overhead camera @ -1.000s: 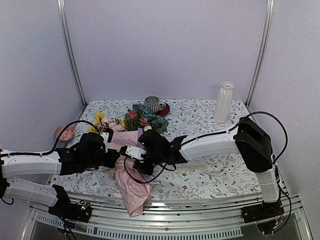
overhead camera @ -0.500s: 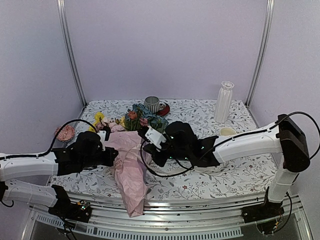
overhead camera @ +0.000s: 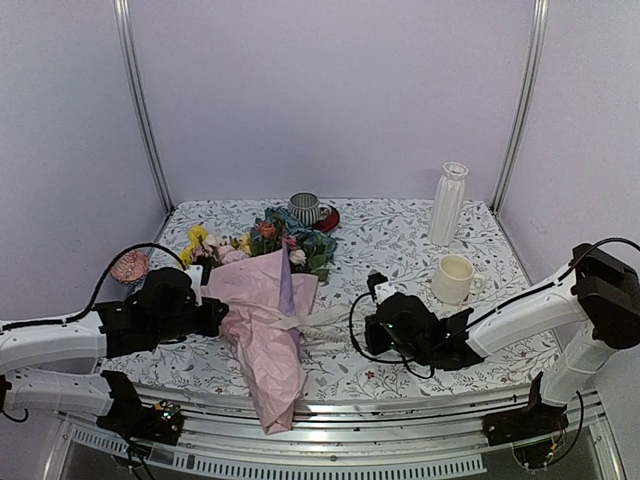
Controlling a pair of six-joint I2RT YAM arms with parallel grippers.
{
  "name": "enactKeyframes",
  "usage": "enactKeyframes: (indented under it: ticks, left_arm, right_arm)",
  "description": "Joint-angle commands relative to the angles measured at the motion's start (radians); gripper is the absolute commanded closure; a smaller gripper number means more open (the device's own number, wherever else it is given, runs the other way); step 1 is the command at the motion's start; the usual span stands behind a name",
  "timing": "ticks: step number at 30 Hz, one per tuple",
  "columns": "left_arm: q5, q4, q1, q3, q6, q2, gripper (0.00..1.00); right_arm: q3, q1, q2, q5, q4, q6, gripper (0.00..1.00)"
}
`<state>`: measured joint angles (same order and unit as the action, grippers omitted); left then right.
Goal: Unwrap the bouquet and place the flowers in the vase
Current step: Pick up the untied ribbon from the center of the board.
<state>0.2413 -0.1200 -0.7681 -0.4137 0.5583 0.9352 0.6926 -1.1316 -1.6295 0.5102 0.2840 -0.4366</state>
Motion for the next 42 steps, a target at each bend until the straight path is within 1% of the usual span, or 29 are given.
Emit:
enactKeyframes:
  ticks: [1,5,7,9,13,14,18,23,24,26,28,30,32,36,40,42]
  left_arm:
    - [0.01,-0.019,0.013,0.01,0.006,-0.011,1.0]
    - [0.015,-0.021,0.013,0.01,0.005,-0.01,1.0]
    - [0.016,-0.022,0.013,0.009,0.006,-0.01,1.0]
    - [0.016,-0.023,0.013,0.009,0.006,-0.01,1.0]
    - [0.013,-0.026,0.013,0.004,-0.001,-0.012,1.0]
    - [0.013,-0.027,0.012,0.004,-0.001,-0.013,1.0]
    - [0.011,-0.03,0.013,0.003,-0.003,-0.021,1.0]
    - [0.012,-0.035,0.014,0.006,-0.003,-0.03,1.0]
    - [0.012,-0.037,0.014,0.006,-0.002,-0.032,1.0]
    - [0.013,-0.039,0.014,0.006,-0.003,-0.033,1.0]
    - [0.014,-0.042,0.014,0.006,0.0,-0.035,1.0]
    - [0.013,-0.043,0.013,0.006,0.0,-0.038,1.0]
    - [0.012,-0.043,0.014,0.005,0.001,-0.039,1.0]
    - [0.009,-0.042,0.014,0.003,0.002,-0.038,1.0]
    - [0.007,-0.042,0.015,-0.001,0.002,-0.038,1.0]
    - [0.01,-0.045,0.014,-0.004,0.002,-0.038,1.0]
  right_arm:
    - [-0.024,0.018,0.037,0.115,-0.126,-0.276,0.97]
    - [-0.009,0.019,0.025,0.103,-0.226,-0.31,0.96]
    - [-0.004,0.017,0.018,0.086,-0.246,-0.301,0.95]
    - [-0.008,0.018,0.019,0.059,-0.243,-0.283,0.91]
    - [-0.024,0.016,0.04,-0.005,-0.203,-0.191,0.87]
    - [-0.028,0.016,0.054,-0.014,-0.195,-0.176,0.84]
    - [-0.045,0.018,0.109,-0.033,-0.166,-0.098,0.61]
    - [-0.071,0.018,0.196,-0.057,-0.119,-0.011,0.19]
    - [-0.079,0.018,0.216,-0.07,-0.108,0.003,0.14]
    - [-0.09,0.021,0.252,-0.094,-0.086,0.031,0.07]
    - [-0.091,0.032,0.278,-0.157,-0.078,0.062,0.06]
    - [-0.077,0.042,0.284,-0.26,-0.082,0.116,0.08]
    - [-0.054,0.043,0.279,-0.313,-0.108,0.155,0.11]
    - [-0.036,0.043,0.254,-0.313,-0.144,0.168,0.17]
    - [-0.019,0.043,0.211,-0.307,-0.175,0.178,0.18]
    - [0.008,0.043,0.181,-0.273,-0.218,0.169,0.19]
